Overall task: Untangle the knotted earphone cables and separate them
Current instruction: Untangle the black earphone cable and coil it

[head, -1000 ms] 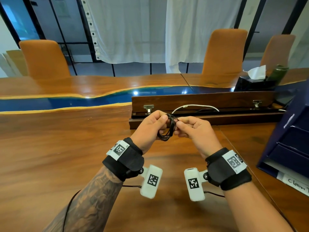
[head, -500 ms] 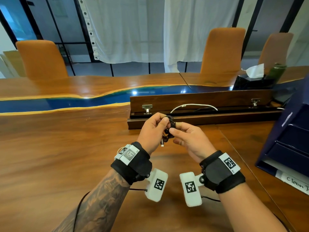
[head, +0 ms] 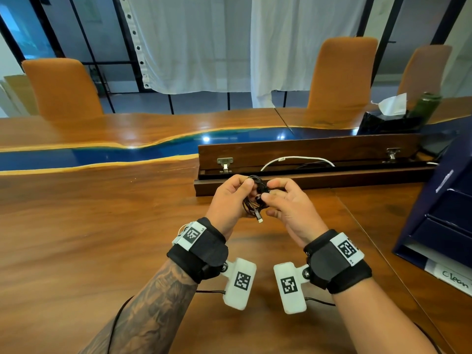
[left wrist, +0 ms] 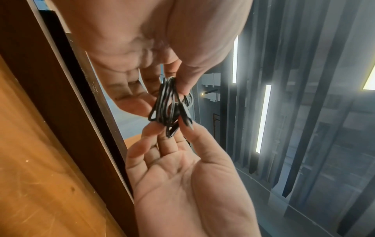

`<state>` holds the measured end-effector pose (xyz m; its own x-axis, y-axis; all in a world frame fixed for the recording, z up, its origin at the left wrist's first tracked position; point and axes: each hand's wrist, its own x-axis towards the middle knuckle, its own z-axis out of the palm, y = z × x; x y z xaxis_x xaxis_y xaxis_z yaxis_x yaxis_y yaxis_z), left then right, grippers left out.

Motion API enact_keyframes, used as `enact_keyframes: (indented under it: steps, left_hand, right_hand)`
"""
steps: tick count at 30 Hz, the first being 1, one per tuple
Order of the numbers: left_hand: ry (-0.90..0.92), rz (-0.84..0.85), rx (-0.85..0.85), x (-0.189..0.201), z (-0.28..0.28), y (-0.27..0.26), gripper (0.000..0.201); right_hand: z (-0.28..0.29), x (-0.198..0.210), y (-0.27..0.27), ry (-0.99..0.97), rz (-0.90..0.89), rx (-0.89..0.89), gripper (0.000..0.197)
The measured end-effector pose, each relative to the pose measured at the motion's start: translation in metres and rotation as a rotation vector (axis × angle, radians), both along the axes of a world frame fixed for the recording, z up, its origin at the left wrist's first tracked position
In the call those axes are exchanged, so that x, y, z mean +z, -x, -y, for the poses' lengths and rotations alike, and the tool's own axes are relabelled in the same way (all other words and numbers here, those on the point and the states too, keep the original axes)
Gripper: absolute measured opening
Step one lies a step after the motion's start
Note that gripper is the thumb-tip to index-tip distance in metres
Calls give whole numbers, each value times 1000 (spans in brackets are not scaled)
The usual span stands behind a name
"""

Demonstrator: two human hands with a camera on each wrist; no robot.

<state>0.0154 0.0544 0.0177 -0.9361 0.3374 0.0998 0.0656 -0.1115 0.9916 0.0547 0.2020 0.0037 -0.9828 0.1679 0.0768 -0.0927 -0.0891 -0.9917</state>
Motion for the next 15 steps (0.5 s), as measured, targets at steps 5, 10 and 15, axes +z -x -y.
enact_keyframes:
  steps: [5, 10, 15]
  left_hand:
    - [6, 27, -1, -3, -3, 3, 21]
    - [52, -37, 65, -9, -7, 7, 18]
    - [71, -20, 83, -10, -9, 6, 19]
  right_hand:
    - [0, -6, 2, -23, -5, 16, 17]
    - [-1, -13, 2, 57, 51, 44, 21]
    - [0, -12, 5, -156, -66, -92, 18]
